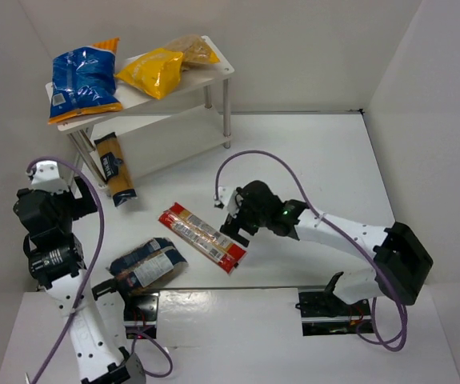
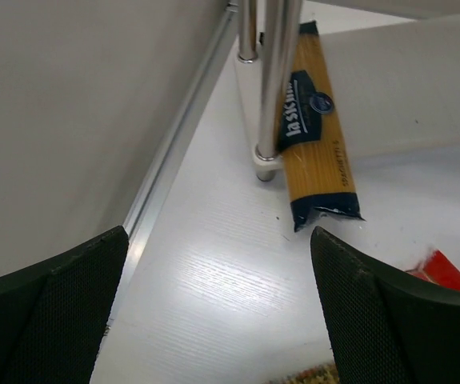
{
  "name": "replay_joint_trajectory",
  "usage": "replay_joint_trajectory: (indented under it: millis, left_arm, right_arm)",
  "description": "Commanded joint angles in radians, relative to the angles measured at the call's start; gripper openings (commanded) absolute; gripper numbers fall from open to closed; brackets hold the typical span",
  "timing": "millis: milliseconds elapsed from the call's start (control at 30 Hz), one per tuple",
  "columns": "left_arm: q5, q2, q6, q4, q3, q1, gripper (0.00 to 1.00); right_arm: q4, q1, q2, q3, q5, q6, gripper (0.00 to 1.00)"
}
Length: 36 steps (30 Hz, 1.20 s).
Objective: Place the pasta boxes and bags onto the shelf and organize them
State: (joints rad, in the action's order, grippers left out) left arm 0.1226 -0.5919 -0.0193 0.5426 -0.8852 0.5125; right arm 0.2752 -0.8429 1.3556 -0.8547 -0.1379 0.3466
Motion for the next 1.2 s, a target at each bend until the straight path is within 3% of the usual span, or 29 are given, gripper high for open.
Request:
replay_joint_trajectory:
  millis: [0,133,267,367,467,633,767,1167]
  left_arm:
    - [-0.015,0.035,0.038,-0.061,0.02,0.066,1.0]
    - [0.008,0.075,0.038,-0.061,0.031,0.129,1.0]
    - [0.017,0.086,0.038,-0.07,0.04,0.176,1.0]
    - [0.026,0.086,0.038,-0.07,0.04,0.187,1.0]
    - [0.035,0.096,0.038,-0.07,0.04,0.187,1.0]
    - [0.035,0.135,0.038,-0.07,0.04,0.213,1.0]
    - [0.057,0.115,0.028,-0.07,0.049,0.256,1.0]
    - [0.089,0.101,0.019,-0.07,0.049,0.31,1.0]
  right_arm:
    - [-0.149,-0.12,0.023,-0.006,0.13,-0.018,1.0]
    - [-0.235,-0.205,0.033,-0.006,0.182,-0.102,1.0]
    - [-0.354,-0.332,0.013,0.028,0.348,-0.239,1.0]
    - [-0.451,-0.332,0.004,0.052,0.382,-0.255,1.0]
    - [-0.493,-0.332,0.004,0.071,0.324,-0.241,1.0]
    - [-0.711,-0.274,-0.049,0.172,0.128,-0.231,1.0]
    - [-0.732,-0.252,-0.038,0.227,-0.007,-0.227,1.0]
    - [-0.973,-0.171,0.137,0.359,-0.058,-0.282,1.0]
